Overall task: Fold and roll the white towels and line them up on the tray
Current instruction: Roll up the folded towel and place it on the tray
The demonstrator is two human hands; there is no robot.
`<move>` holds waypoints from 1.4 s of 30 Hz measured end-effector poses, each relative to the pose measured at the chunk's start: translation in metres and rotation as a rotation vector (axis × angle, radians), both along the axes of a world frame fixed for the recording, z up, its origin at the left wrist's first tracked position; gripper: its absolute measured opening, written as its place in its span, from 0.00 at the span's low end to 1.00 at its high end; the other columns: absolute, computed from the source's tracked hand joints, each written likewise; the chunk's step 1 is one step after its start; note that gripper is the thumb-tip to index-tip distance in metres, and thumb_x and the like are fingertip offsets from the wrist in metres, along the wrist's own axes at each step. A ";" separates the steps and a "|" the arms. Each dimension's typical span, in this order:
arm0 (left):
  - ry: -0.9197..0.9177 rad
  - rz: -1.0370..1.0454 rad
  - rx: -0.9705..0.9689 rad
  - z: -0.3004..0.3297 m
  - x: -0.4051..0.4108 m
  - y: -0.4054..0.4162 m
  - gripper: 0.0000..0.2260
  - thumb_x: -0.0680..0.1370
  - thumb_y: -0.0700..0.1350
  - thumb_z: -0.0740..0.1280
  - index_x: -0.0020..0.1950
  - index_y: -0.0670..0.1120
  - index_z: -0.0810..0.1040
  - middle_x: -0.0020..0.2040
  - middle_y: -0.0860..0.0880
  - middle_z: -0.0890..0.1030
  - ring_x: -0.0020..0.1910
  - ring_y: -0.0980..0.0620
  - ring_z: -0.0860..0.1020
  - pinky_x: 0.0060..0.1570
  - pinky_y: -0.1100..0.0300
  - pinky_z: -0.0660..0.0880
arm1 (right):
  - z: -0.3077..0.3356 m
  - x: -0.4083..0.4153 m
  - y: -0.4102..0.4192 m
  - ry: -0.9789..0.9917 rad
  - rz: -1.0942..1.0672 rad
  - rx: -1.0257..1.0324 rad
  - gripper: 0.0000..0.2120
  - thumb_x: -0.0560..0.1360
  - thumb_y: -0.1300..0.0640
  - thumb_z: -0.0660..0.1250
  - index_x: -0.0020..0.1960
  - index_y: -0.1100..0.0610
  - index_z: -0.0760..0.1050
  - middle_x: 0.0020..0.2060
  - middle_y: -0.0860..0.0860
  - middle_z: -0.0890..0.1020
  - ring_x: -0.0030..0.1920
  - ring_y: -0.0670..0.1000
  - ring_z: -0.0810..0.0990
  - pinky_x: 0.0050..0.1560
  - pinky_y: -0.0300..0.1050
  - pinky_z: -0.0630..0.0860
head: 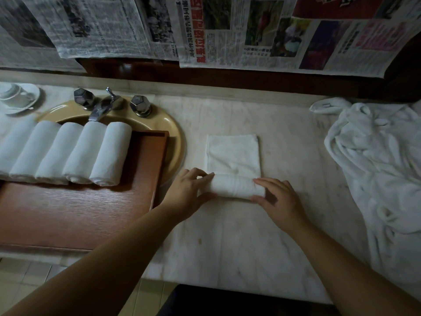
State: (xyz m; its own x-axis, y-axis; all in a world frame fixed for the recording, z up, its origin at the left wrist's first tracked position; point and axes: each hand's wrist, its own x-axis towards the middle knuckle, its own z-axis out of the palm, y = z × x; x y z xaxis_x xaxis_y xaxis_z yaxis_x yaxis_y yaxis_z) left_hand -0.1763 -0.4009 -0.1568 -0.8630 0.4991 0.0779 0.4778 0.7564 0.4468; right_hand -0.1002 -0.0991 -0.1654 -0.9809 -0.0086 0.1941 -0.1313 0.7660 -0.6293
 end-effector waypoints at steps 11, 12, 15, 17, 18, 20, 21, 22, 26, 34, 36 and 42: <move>-0.662 0.550 0.432 0.025 -0.019 0.030 0.27 0.71 0.66 0.77 0.63 0.54 0.74 0.46 0.52 0.82 0.44 0.55 0.82 0.41 0.58 0.79 | 0.007 -0.055 -0.010 -0.412 -0.251 -0.363 0.13 0.83 0.49 0.66 0.63 0.53 0.82 0.58 0.50 0.83 0.58 0.48 0.79 0.56 0.39 0.70; -0.676 0.566 0.463 0.028 -0.020 0.032 0.28 0.72 0.64 0.78 0.65 0.56 0.71 0.47 0.50 0.82 0.45 0.52 0.82 0.44 0.54 0.82 | 0.006 -0.058 -0.010 -0.421 -0.271 -0.379 0.11 0.83 0.48 0.67 0.61 0.51 0.81 0.57 0.50 0.83 0.57 0.49 0.80 0.54 0.41 0.71; -0.571 0.561 0.483 0.021 -0.019 0.038 0.18 0.74 0.61 0.76 0.59 0.61 0.73 0.48 0.50 0.81 0.48 0.50 0.82 0.50 0.46 0.82 | 0.005 -0.064 -0.010 -0.355 -0.352 -0.368 0.06 0.79 0.48 0.72 0.55 0.43 0.80 0.55 0.51 0.79 0.53 0.52 0.80 0.56 0.47 0.77; -0.371 0.516 0.361 0.019 -0.013 0.042 0.08 0.77 0.61 0.73 0.54 0.62 0.79 0.55 0.53 0.78 0.54 0.49 0.77 0.53 0.50 0.78 | 0.006 -0.061 -0.011 -0.149 -0.305 -0.148 0.03 0.78 0.52 0.73 0.51 0.45 0.83 0.52 0.51 0.77 0.51 0.55 0.78 0.55 0.49 0.77; -0.220 0.475 0.260 0.017 -0.010 0.043 0.07 0.79 0.60 0.72 0.54 0.61 0.82 0.57 0.53 0.78 0.56 0.48 0.74 0.54 0.51 0.75 | 0.005 -0.056 -0.013 -0.029 -0.246 -0.029 0.03 0.79 0.53 0.72 0.51 0.49 0.85 0.51 0.51 0.78 0.50 0.56 0.77 0.53 0.50 0.77; 0.079 0.353 0.105 0.012 -0.006 0.042 0.08 0.81 0.56 0.71 0.55 0.54 0.85 0.60 0.51 0.79 0.56 0.43 0.73 0.51 0.51 0.74 | 0.004 -0.043 -0.015 0.122 -0.151 0.098 0.10 0.80 0.51 0.68 0.54 0.53 0.86 0.51 0.50 0.81 0.49 0.56 0.77 0.49 0.53 0.78; 0.170 0.276 0.064 0.011 -0.004 0.039 0.09 0.81 0.55 0.70 0.57 0.53 0.85 0.61 0.50 0.80 0.57 0.42 0.74 0.49 0.50 0.74 | 0.002 -0.036 -0.014 0.153 -0.127 0.117 0.12 0.80 0.48 0.68 0.57 0.52 0.86 0.53 0.50 0.82 0.49 0.56 0.78 0.48 0.53 0.79; 0.195 0.190 0.028 0.007 -0.003 0.034 0.11 0.82 0.55 0.70 0.60 0.52 0.83 0.64 0.49 0.80 0.59 0.42 0.74 0.50 0.50 0.74 | 0.001 -0.028 -0.013 0.165 -0.109 0.136 0.15 0.79 0.46 0.69 0.60 0.52 0.86 0.55 0.50 0.82 0.50 0.55 0.78 0.48 0.52 0.79; 0.138 0.013 -0.073 -0.007 0.002 0.015 0.25 0.80 0.54 0.72 0.74 0.45 0.75 0.73 0.48 0.75 0.64 0.43 0.74 0.59 0.44 0.76 | -0.008 -0.006 -0.010 0.099 -0.068 0.248 0.28 0.70 0.46 0.80 0.68 0.50 0.81 0.61 0.48 0.80 0.54 0.54 0.79 0.49 0.52 0.77; -0.068 0.096 0.043 -0.001 0.011 0.010 0.24 0.80 0.64 0.66 0.71 0.52 0.77 0.66 0.54 0.79 0.58 0.50 0.75 0.58 0.53 0.76 | 0.002 0.002 0.002 -0.158 0.008 0.083 0.28 0.77 0.35 0.64 0.73 0.47 0.76 0.59 0.43 0.76 0.55 0.48 0.75 0.57 0.47 0.74; -0.140 0.135 0.055 0.002 0.009 0.010 0.25 0.79 0.67 0.65 0.70 0.54 0.78 0.63 0.56 0.80 0.57 0.52 0.75 0.57 0.55 0.75 | 0.005 -0.001 0.005 -0.225 0.012 0.055 0.26 0.78 0.37 0.67 0.73 0.45 0.75 0.55 0.41 0.74 0.55 0.47 0.74 0.58 0.47 0.74; -0.409 0.243 0.057 0.018 -0.010 0.019 0.24 0.80 0.68 0.63 0.71 0.57 0.78 0.49 0.55 0.82 0.59 0.50 0.77 0.61 0.50 0.75 | 0.015 -0.026 0.010 -0.437 -0.013 -0.062 0.22 0.79 0.42 0.69 0.71 0.46 0.77 0.50 0.45 0.76 0.53 0.50 0.77 0.58 0.47 0.74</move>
State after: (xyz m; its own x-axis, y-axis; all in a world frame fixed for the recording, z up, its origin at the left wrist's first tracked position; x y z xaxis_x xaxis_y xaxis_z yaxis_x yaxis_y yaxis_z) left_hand -0.1860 -0.3820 -0.1386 -0.9197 0.2836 -0.2714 0.0659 0.7932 0.6054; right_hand -0.1263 -0.0896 -0.1504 -0.9710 0.0028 -0.2392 0.1668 0.7249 -0.6684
